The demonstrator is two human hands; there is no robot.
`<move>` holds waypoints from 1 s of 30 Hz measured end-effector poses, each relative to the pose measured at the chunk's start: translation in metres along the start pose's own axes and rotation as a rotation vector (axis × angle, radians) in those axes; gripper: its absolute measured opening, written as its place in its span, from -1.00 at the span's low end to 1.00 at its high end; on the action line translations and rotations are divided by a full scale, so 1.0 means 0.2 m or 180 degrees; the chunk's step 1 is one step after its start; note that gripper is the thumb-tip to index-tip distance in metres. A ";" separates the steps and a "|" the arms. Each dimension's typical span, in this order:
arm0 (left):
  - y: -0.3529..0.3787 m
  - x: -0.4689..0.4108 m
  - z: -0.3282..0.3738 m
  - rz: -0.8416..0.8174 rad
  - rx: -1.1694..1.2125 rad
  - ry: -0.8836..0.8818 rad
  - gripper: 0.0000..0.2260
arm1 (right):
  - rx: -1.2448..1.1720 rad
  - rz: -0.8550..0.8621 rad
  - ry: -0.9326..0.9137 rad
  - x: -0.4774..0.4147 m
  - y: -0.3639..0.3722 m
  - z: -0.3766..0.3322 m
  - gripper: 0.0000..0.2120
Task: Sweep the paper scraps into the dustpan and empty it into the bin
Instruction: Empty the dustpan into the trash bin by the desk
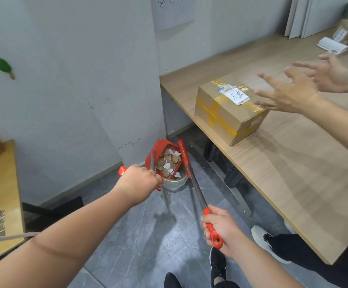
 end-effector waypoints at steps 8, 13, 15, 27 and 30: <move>0.05 0.06 -0.02 -0.0129 -0.0096 0.0026 -0.85 | 0.0024 -0.0073 0.0002 0.02 0.07 0.03 -0.73; 0.06 0.08 -0.03 -0.0117 0.0013 -0.0101 -0.88 | 0.0176 -0.0061 -0.0038 0.05 0.12 0.06 -0.77; 0.05 0.08 -0.04 -0.0089 0.0028 -0.0171 -0.86 | 0.0155 -0.0048 -0.0048 0.05 0.14 0.06 -0.81; 0.02 0.04 0.05 -0.0139 -0.0165 -0.0191 -0.80 | 0.0185 0.0176 -0.0067 0.00 0.05 0.01 -0.35; 0.01 0.02 0.10 -0.0221 -0.0237 -0.0135 -0.78 | 0.0119 0.0140 -0.0077 0.01 0.05 0.02 -0.44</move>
Point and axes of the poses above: each hand's wrist, its own x-axis away from the middle knuckle, its own y-axis out of the palm, z = x × y, the point moved 3 cm from there along -x, towards the middle knuckle, and after that the axes turned 8 degrees about x, right-handed, at the moved point
